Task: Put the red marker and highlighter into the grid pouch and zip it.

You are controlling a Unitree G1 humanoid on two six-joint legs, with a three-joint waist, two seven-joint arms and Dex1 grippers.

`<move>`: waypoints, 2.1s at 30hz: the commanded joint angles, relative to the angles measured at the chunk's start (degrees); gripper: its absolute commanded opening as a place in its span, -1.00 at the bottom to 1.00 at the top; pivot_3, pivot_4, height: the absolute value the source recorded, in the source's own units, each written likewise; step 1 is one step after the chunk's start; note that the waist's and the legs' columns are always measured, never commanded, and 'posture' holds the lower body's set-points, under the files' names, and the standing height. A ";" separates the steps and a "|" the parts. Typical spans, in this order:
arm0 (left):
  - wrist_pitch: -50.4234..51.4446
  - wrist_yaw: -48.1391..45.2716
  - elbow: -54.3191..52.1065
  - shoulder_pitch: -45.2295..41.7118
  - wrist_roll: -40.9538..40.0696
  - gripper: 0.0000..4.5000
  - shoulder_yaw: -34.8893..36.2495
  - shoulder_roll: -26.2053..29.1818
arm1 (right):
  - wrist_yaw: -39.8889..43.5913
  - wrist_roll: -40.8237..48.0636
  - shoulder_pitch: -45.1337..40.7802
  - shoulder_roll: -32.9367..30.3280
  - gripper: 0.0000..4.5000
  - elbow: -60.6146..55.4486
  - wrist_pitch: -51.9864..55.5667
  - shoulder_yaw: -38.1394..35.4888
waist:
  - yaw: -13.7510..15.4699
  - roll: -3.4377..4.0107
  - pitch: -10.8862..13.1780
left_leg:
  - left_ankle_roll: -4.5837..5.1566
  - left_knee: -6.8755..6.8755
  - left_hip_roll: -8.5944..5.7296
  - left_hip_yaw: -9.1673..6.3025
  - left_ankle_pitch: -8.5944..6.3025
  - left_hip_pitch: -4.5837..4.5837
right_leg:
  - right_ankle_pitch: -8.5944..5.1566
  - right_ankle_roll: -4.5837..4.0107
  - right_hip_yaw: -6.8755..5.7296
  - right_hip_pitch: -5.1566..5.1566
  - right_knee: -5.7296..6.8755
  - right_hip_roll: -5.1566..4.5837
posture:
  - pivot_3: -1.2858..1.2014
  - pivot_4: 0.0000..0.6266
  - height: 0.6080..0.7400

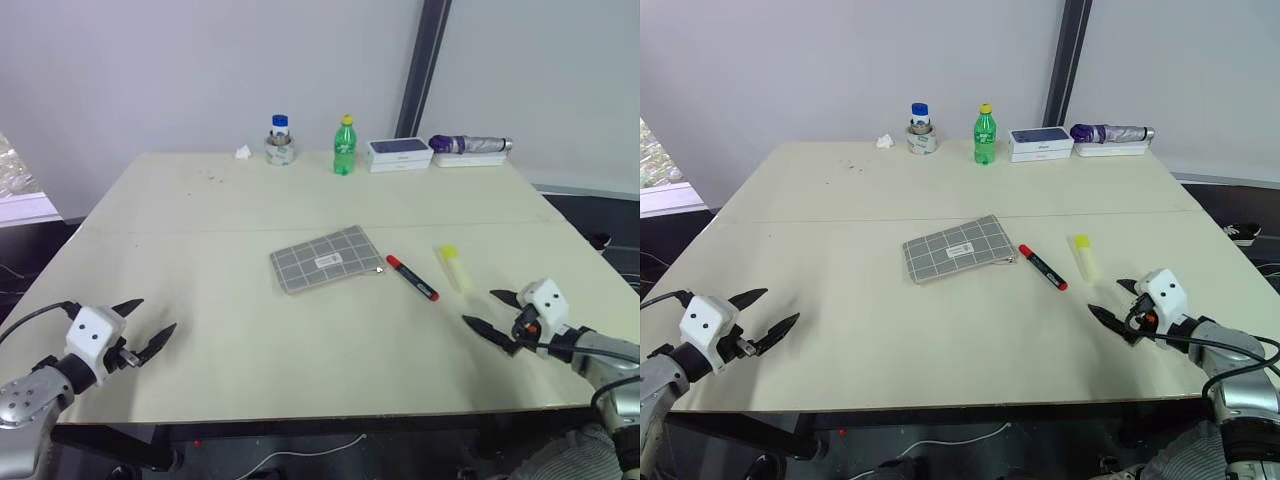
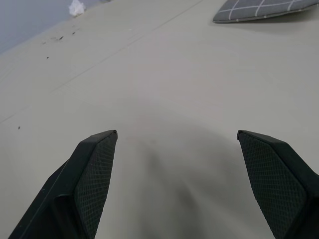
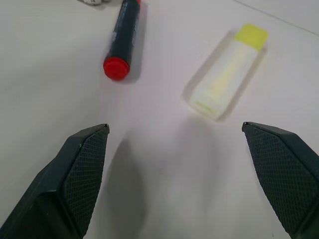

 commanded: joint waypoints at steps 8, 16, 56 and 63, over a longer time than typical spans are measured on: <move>-1.04 1.99 -0.30 -1.79 0.64 0.80 -0.17 -0.21 | -0.99 0.68 -1.35 -1.44 0.98 1.02 -0.44 -2.70 | 0.00 0.00 0.00 | 0.00 0.00 0.00 0.02 0.00 0.00 | 0.00 0.00 0.01 0.00 0.00 0.01 | 0.03 -0.52 1.00; -2.73 1.81 -0.78 -2.73 0.27 0.80 -0.49 -0.86 | -2.18 1.20 -2.35 -0.78 0.98 -0.60 1.14 -2.53 | 0.01 0.00 0.00 | 0.00 0.00 0.00 0.04 0.00 0.00 | 0.00 0.00 0.01 0.00 0.00 0.00 | 0.03 -0.52 1.00; -43.36 7.88 40.71 -39.50 27.99 0.80 -27.73 -3.88 | -27.15 -19.65 -40.28 25.45 -0.99 27.91 -9.13 17.77 | -0.21 0.00 0.00 | -0.52 0.06 -0.07 0.21 0.33 -0.70 | 0.06 -0.05 0.09 -0.96 0.42 0.12 | 0.03 -0.52 1.00; -49.29 13.97 47.55 -45.13 35.53 0.80 -32.95 -4.62 | -27.95 -21.29 -41.14 26.07 -0.99 31.54 -11.17 18.36 | -0.13 0.00 0.00 | -0.50 0.06 -0.07 0.26 0.33 -0.71 | 0.06 -0.05 0.14 -1.00 0.46 0.12 | 0.03 -0.52 1.00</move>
